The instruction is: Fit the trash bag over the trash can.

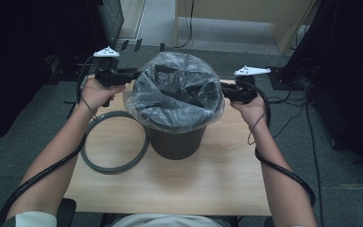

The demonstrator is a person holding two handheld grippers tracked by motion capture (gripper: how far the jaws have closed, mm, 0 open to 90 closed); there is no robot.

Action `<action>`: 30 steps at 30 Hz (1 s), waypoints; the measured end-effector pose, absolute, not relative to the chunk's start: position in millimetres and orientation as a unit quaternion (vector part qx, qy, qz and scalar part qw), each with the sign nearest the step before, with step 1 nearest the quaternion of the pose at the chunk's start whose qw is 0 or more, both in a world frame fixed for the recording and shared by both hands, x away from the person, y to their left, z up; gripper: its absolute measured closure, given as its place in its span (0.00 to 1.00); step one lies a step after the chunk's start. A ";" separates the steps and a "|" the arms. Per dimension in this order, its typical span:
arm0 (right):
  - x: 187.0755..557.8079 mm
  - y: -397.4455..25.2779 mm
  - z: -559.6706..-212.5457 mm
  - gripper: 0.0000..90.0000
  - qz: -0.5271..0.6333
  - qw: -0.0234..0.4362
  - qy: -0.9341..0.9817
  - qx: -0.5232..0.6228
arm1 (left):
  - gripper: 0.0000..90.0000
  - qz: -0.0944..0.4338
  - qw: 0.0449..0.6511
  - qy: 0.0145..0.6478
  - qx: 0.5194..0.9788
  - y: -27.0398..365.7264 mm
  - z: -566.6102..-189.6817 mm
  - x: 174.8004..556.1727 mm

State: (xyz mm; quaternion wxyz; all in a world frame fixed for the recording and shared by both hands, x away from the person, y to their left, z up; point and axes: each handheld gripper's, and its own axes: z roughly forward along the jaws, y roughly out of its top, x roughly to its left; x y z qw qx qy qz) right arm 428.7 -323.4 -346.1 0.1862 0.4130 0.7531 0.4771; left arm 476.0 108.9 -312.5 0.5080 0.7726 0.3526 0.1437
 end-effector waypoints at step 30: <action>420.1 -346.0 -250.4 0.55 0.553 0.233 0.708 0.371 | 0.58 0.132 0.512 0.290 0.798 102.1 -254.7 451.3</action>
